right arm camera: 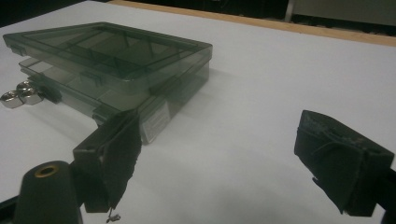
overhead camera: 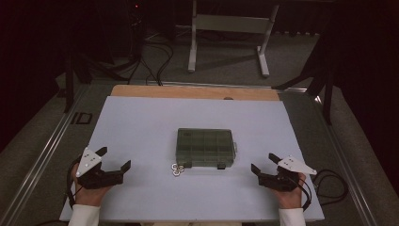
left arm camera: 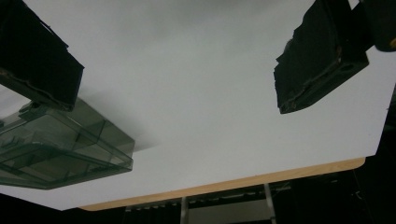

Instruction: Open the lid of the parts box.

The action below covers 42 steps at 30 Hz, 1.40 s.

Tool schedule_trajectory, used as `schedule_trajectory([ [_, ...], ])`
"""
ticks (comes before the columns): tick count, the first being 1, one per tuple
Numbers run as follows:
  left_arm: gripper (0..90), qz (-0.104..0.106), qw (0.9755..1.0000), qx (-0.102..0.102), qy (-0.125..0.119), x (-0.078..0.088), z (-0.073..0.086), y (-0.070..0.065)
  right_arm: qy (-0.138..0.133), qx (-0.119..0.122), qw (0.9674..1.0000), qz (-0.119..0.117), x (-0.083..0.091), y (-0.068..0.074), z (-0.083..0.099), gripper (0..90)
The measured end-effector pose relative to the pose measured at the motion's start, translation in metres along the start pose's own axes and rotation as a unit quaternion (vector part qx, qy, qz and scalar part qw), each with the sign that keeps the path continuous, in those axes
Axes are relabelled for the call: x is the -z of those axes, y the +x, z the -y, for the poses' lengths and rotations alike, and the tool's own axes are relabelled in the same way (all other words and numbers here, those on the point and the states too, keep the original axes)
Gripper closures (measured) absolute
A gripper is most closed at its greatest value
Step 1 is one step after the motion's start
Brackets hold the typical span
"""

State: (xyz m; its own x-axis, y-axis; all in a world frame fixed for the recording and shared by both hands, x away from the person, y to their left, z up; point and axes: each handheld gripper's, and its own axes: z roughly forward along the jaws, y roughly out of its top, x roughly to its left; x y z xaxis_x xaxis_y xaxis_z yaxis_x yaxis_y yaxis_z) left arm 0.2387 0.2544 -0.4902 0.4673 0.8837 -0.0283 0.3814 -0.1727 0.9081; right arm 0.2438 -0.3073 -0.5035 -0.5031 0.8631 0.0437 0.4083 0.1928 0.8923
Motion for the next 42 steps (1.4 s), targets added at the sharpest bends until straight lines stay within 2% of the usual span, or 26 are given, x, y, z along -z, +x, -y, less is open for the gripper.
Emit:
schedule_trajectory([
  [16, 1.5, 0.002, 1.0000, 0.000, 0.001, -0.002, -0.002, 0.000, 0.000, -0.011, 0.9999, -0.004, -0.002, -0.002, 0.000, 15.0],
  [20, 1.5, 0.002, 1.0000, -0.005, 0.004, -0.003, -0.002, 0.000, -0.001, -0.013, 0.9999, -0.004, -0.002, -0.002, -0.001, 15.0],
  [24, 1.6, -0.003, 0.9998, -0.018, 0.011, -0.007, -0.004, -0.001, -0.005, -0.015, 0.9999, -0.001, -0.002, -0.002, -0.002, 15.0],
  [32, 1.7, 0.006, 0.9997, -0.023, -0.001, -0.011, -0.018, -0.005, -0.007, -0.017, 0.9998, -0.005, -0.005, -0.004, -0.012, 14.9],
  [35, 1.7, 0.002, 0.9996, -0.026, -0.007, -0.012, -0.021, -0.007, -0.009, -0.014, 0.9998, -0.006, -0.005, -0.003, -0.016, 14.2],
  [38, 1.7, 0.003, 0.9996, -0.021, -0.021, -0.011, -0.031, -0.005, -0.005, -0.006, 0.9999, -0.011, -0.006, 0.001, -0.026, 12.9],
  [42, 1.9, 0.006, 0.9993, -0.016, -0.034, -0.011, -0.039, -0.004, -0.014, -0.010, 0.9997, -0.018, -0.008, 0.001, -0.034, 12.6],
])
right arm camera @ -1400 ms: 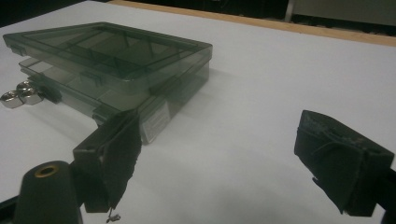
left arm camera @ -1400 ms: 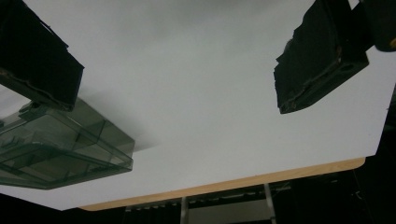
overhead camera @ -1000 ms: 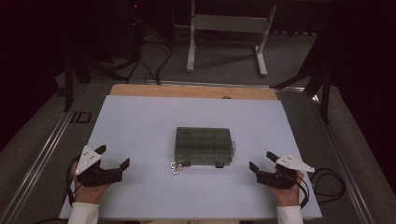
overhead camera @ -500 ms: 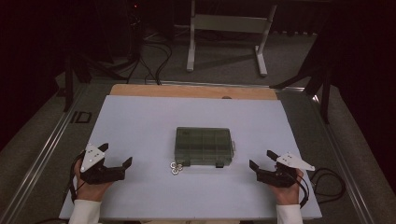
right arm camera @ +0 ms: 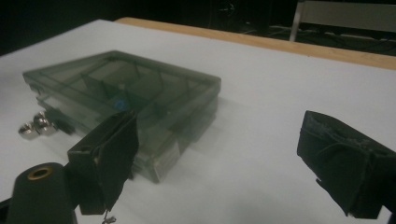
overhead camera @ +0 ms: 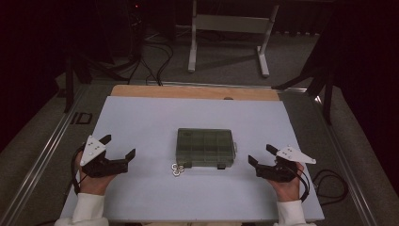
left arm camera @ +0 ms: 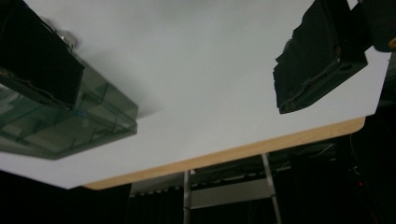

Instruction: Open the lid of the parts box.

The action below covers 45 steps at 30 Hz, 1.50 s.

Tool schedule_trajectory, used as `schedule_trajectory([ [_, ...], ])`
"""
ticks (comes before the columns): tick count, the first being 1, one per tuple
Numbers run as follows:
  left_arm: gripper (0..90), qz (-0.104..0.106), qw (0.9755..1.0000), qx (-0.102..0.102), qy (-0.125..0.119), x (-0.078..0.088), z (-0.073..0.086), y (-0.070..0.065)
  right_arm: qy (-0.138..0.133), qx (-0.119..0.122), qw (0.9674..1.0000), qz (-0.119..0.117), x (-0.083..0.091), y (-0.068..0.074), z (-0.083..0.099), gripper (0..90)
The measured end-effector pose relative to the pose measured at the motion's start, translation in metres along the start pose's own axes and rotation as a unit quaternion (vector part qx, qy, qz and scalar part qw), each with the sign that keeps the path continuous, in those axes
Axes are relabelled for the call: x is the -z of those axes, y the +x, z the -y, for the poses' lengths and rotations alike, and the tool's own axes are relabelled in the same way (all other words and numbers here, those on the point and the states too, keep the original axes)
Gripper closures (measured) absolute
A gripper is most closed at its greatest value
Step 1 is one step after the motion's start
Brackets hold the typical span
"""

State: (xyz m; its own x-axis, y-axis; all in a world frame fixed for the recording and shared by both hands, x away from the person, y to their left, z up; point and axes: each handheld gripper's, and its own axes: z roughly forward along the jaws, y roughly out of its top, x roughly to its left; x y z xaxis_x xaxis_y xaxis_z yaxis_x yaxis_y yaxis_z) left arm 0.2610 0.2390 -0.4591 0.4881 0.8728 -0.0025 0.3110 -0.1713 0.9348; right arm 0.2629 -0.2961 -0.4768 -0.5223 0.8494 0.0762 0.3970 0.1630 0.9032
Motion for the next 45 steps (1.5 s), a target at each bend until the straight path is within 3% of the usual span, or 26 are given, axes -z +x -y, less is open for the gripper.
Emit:
schedule_trajectory([
  [4, 1.5, -0.002, 0.9999, -0.011, -0.001, -0.003, -0.007, -0.002, -0.006, -0.005, 1.0000, -0.005, -0.003, -0.001, -0.007, 11.7],
  [14, 0.5, 0.016, 0.9998, -0.011, -0.002, -0.014, -0.019, -0.007, -0.016, -0.005, 0.9997, -0.018, -0.014, 0.004, -0.023, 10.1],
  [27, 0.5, 0.044, 0.9989, -0.015, 0.001, -0.034, -0.023, -0.018, -0.005, 0.006, 0.9987, -0.050, -0.038, 0.018, -0.036, 10.0],
  [45, 1.9, 0.090, 0.9953, -0.032, 0.014, -0.068, -0.019, -0.053, 0.017, 0.022, 0.9968, -0.075, -0.057, 0.029, -0.032, 10.1],
])
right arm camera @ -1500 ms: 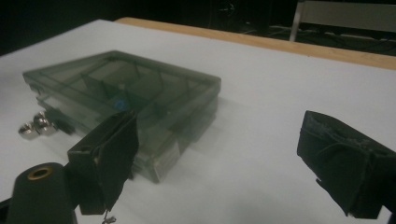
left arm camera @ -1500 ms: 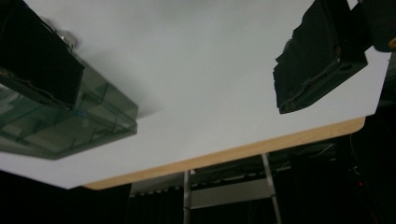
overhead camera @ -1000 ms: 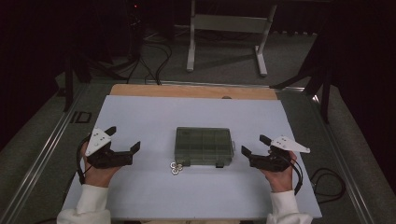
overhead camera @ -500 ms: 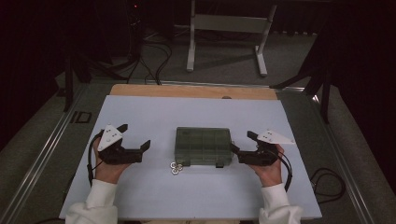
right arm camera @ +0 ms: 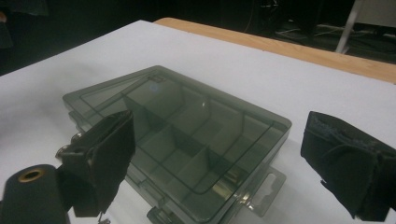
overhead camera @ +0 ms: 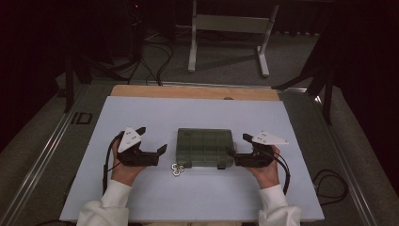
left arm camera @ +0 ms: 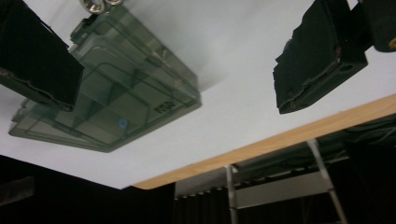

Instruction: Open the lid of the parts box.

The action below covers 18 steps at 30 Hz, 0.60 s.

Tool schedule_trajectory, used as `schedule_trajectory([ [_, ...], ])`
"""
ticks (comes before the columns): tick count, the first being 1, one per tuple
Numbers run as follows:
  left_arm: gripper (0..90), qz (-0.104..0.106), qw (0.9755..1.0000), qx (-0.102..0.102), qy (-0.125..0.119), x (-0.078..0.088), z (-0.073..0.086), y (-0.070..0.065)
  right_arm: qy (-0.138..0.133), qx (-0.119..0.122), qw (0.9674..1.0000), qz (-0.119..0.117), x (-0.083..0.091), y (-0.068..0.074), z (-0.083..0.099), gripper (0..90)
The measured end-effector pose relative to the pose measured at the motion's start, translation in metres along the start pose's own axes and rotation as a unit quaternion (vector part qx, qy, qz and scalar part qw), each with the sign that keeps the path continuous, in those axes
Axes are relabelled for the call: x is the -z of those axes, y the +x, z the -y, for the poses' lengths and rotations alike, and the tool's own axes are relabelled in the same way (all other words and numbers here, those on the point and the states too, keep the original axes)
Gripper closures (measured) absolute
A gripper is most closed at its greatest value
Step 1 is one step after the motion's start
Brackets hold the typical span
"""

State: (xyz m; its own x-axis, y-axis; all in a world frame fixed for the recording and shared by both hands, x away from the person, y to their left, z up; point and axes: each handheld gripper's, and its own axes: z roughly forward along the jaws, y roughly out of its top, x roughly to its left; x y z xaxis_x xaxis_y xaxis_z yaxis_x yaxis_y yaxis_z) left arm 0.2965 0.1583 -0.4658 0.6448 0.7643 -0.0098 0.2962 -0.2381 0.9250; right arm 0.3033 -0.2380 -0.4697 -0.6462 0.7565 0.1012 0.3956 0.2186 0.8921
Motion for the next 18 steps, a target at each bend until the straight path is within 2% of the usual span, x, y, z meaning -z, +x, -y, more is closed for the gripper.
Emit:
schedule_trajectory([
  [11, 1.7, 0.027, 0.9992, -0.011, 0.026, -0.020, 0.010, -0.015, 0.019, 0.006, 0.9998, -0.005, -0.006, 0.003, 0.007, 10.2],
  [18, 1.7, 0.039, 0.9983, -0.009, 0.043, -0.031, 0.018, -0.022, 0.027, 0.011, 0.9996, -0.006, -0.008, 0.005, 0.011, 10.2],
])
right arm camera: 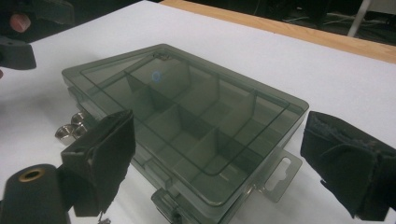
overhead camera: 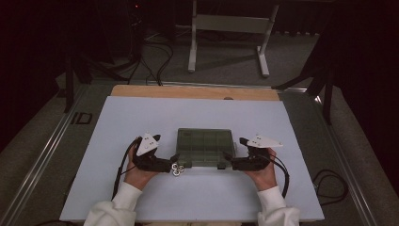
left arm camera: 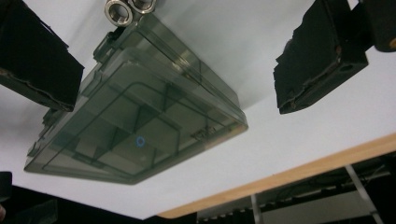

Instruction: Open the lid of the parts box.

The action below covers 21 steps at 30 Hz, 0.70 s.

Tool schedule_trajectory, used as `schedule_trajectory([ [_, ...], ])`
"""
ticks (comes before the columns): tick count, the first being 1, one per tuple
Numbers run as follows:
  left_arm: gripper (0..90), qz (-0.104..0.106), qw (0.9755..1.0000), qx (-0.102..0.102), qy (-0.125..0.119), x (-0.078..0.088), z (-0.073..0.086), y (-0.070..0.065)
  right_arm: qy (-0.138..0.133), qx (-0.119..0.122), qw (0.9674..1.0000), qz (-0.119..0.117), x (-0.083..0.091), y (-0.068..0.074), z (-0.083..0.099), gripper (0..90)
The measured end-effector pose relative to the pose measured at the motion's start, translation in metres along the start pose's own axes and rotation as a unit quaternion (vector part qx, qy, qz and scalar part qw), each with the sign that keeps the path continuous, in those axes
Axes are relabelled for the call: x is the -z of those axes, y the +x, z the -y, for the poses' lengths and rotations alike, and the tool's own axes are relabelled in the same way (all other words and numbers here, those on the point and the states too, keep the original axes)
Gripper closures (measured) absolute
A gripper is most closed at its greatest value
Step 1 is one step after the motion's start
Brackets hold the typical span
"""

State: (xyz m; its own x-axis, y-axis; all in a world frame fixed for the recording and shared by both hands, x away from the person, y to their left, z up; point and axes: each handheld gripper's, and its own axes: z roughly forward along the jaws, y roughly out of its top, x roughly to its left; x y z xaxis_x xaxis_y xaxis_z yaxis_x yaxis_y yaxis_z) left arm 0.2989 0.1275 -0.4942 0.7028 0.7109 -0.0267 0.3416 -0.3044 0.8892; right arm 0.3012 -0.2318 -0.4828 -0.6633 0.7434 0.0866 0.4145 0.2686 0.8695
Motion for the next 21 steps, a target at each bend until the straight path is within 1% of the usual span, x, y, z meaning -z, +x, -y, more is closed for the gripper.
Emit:
schedule_trajectory([
  [8, 1.9, 0.014, 0.9997, -0.012, 0.015, -0.012, 0.005, -0.010, 0.007, 0.005, 1.0000, -0.003, -0.003, 0.002, 0.006, 10.5],
  [15, 1.9, 0.021, 0.9990, -0.024, 0.030, -0.021, 0.009, -0.018, 0.022, 0.015, 0.9996, -0.007, -0.007, 0.006, 0.011, 10.4],
  [21, 3.1, 0.025, 0.9988, -0.024, 0.036, -0.025, 0.011, -0.021, 0.033, 0.018, 0.9993, -0.007, -0.011, 0.009, 0.015, 10.4],
])
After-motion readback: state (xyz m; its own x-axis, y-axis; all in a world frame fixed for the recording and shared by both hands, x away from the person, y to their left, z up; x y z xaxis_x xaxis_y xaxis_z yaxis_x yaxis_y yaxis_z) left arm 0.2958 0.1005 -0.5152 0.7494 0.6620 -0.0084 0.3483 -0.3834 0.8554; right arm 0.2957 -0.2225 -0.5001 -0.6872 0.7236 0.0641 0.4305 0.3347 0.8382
